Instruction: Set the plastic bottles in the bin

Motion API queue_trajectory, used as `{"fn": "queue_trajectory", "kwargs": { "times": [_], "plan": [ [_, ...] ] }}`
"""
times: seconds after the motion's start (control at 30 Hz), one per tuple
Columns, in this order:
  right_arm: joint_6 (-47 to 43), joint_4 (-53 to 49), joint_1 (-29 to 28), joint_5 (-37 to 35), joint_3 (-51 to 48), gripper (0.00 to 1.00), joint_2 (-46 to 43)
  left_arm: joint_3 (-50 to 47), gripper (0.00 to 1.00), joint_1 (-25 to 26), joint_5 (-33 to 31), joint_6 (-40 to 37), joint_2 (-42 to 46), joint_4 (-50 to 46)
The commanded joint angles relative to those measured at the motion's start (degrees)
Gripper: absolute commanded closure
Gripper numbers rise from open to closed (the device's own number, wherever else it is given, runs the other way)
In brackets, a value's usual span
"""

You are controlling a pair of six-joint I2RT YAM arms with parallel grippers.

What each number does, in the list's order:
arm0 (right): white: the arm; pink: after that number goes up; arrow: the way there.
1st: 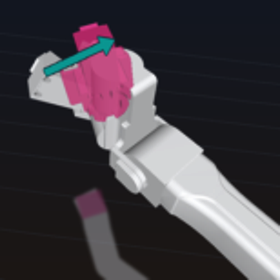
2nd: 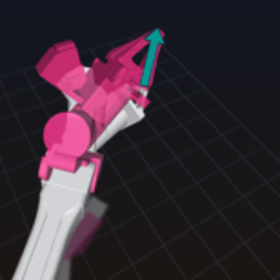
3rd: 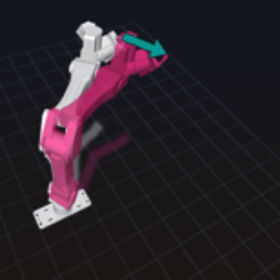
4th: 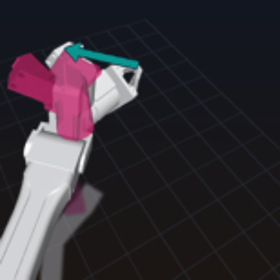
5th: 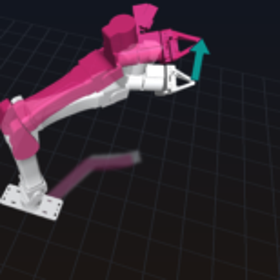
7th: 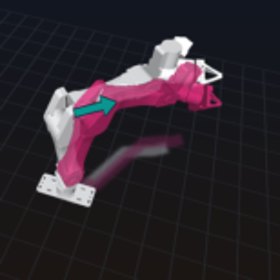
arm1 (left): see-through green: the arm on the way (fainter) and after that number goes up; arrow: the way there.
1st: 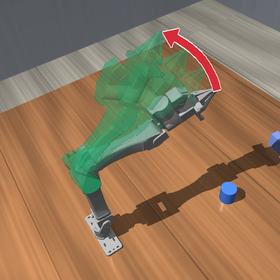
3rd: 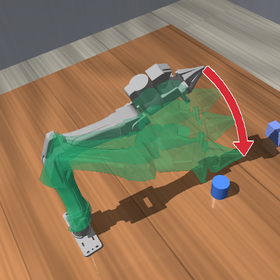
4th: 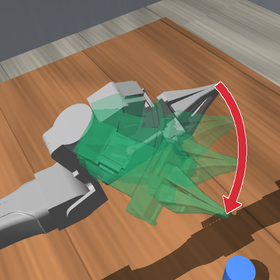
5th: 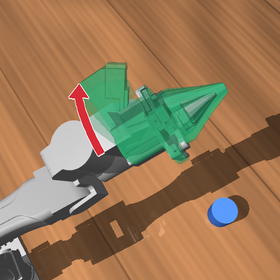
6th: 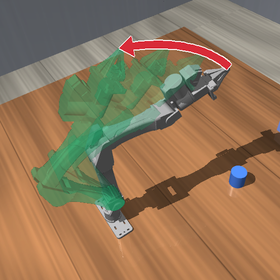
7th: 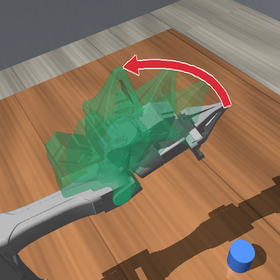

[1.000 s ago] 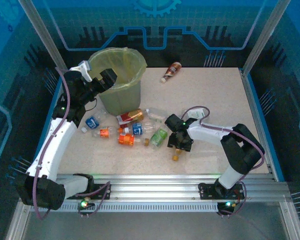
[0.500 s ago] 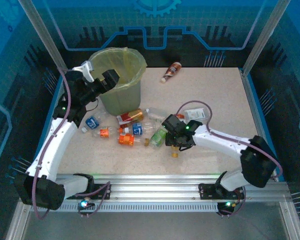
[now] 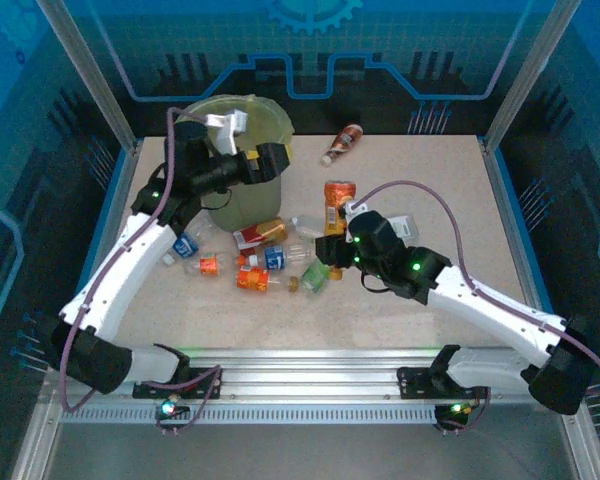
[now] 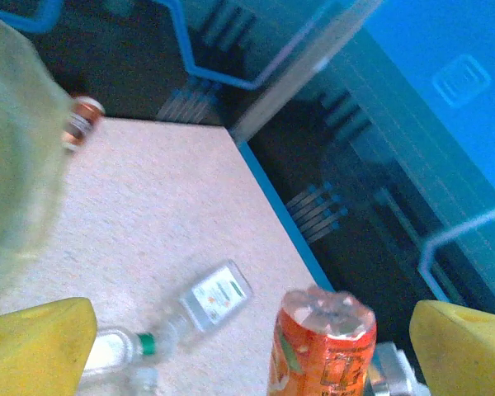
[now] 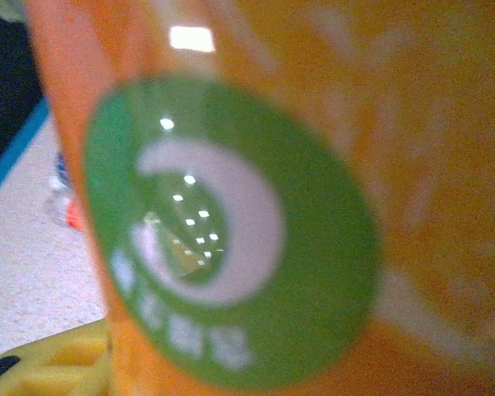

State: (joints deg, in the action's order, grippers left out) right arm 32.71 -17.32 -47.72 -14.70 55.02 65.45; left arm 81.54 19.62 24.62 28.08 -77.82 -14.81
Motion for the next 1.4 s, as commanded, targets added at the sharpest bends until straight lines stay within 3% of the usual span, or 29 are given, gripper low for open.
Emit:
{"fn": "queue_trajectory", "kwargs": {
  "times": [0.0, 0.17, 0.33, 0.67, 0.9, 1.1, 1.37],
  "plan": [
    [-5.0, 8.5, -0.6, 3.7, -0.8, 0.43, -2.1, 3.1, 0.01, 2.3, 9.7, -3.2, -2.6, -1.6],
    [-5.6, 10.9, -0.5, 7.2, -0.5, 0.43, -3.5, 3.2, 0.01, 3.7, 20.4, -5.1, -5.0, 1.1],
    [-5.4, 13.3, -0.5, 10.0, -1.0, 0.42, -4.5, 2.4, 0.01, 5.0, 25.7, -4.8, -5.8, 4.4],
    [-5.2, 13.6, -0.5, 11.1, -0.8, 0.42, -3.8, 0.4, 0.02, 6.9, 30.1, 3.5, -6.5, 16.2],
    [-5.2, 14.5, -0.4, 12.3, -0.5, 0.42, -3.2, 1.5, 0.16, 8.0, 30.3, 6.8, -8.9, 18.5],
    [-5.2, 14.5, -0.5, 13.1, 0.2, 0.42, -2.2, 2.1, 0.17, 8.6, 30.6, 8.4, -10.3, 19.7],
    [-5.6, 14.6, -0.5, 12.9, 0.8, 0.42, -1.7, 2.4, 0.48, 8.6, 30.8, 9.6, -11.3, 20.3]
  ]
}}
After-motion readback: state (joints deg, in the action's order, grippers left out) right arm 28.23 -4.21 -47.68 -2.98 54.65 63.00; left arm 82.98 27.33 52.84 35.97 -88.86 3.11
